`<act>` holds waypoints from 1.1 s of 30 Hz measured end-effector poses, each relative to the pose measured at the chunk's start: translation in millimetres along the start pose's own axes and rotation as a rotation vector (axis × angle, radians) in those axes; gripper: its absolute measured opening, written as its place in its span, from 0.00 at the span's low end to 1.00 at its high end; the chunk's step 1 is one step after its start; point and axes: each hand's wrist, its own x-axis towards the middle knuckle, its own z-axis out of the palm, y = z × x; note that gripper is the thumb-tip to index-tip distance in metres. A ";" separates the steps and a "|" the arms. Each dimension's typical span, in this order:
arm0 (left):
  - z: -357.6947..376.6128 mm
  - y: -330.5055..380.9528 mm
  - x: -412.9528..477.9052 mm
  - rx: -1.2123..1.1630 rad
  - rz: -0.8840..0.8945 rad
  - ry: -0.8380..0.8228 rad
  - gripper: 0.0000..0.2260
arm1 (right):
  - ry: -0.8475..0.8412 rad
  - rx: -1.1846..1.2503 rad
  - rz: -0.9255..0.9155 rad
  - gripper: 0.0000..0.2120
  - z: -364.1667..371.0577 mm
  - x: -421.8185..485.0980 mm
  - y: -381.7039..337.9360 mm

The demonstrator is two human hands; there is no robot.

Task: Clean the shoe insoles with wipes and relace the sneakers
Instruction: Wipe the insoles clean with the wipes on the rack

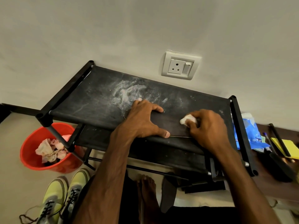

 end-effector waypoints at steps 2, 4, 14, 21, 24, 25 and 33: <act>0.1 0.3 -0.4 0.003 -0.001 0.006 0.39 | 0.025 -0.021 0.050 0.08 -3.6 1.1 8.0; 0.6 1.7 -0.6 0.013 -0.013 0.016 0.39 | 0.025 -0.047 -0.007 0.08 2.4 -2.7 -0.2; 1.4 2.8 -0.8 0.016 -0.003 -0.027 0.39 | 0.008 0.020 -0.059 0.07 15.3 3.8 -14.8; 1.9 1.7 1.4 0.030 0.017 -0.004 0.38 | -0.110 0.082 -0.237 0.06 21.5 4.7 -33.7; 3.5 0.7 3.2 0.038 0.037 -0.002 0.37 | -0.176 0.072 -0.317 0.05 20.8 -1.0 -37.3; 4.5 -0.1 3.8 0.051 0.035 -0.006 0.37 | -0.161 0.060 -0.292 0.06 21.6 3.6 -36.0; 6.3 -4.2 9.1 0.085 0.048 -0.029 0.38 | -0.154 0.014 -0.219 0.08 19.0 17.3 -43.1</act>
